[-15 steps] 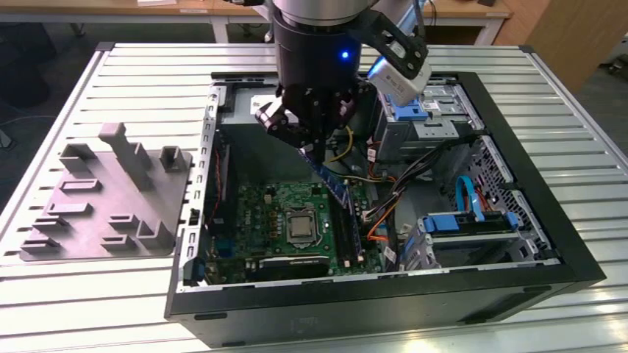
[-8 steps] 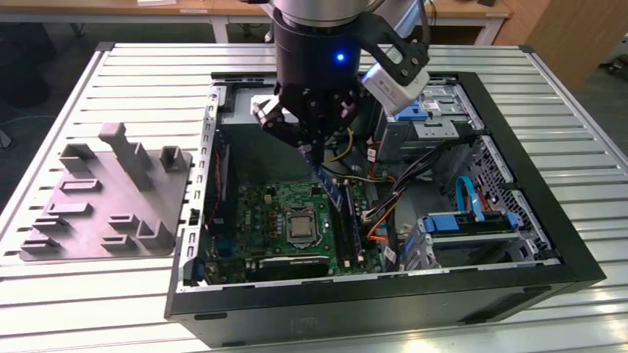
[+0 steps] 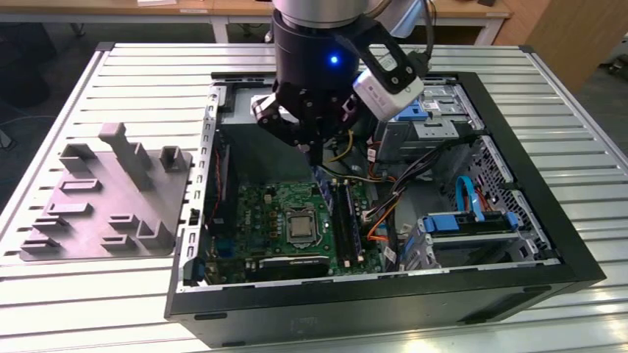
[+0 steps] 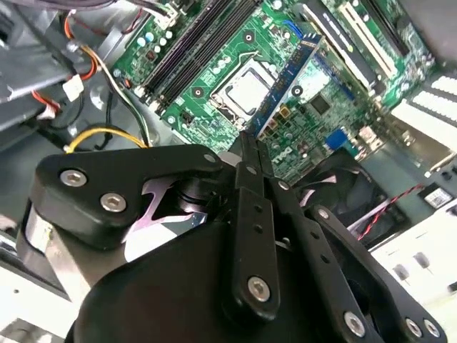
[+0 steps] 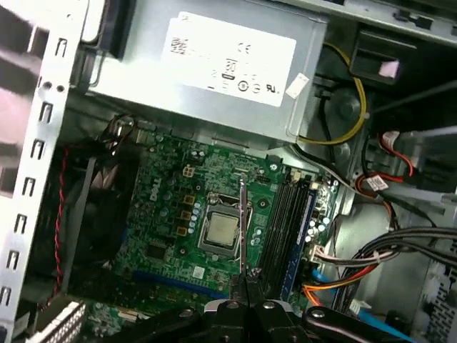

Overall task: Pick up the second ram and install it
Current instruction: 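Insert the second ram into the second slot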

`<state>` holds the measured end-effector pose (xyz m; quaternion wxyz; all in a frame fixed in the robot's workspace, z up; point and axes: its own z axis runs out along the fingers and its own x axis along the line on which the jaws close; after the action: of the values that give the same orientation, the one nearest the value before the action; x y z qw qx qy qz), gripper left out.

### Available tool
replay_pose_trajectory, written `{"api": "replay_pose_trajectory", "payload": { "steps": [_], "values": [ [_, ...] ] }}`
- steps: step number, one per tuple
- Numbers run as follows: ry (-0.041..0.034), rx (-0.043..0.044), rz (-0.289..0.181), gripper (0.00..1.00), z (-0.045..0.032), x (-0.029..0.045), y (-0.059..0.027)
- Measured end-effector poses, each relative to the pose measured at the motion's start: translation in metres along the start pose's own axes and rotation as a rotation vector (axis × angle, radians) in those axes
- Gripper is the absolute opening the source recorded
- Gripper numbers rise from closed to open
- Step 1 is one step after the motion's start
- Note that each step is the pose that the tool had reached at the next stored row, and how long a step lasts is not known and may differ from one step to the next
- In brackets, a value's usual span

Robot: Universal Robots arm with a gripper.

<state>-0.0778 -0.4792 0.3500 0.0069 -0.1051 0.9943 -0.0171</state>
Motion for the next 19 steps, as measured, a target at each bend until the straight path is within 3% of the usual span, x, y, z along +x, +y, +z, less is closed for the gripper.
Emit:
{"api": "replay_pose_trajectory", "payload": {
  "steps": [7,14,19],
  "values": [
    [0.0044,0.0013,0.123,0.11,0.001,0.0,0.0],
    [0.0039,0.0003,0.126,0.11,0.0022,0.0,0.0001],
    [-0.0057,0.0016,0.126,0.11,0.0061,-0.0002,0.0002]
  ]
}}
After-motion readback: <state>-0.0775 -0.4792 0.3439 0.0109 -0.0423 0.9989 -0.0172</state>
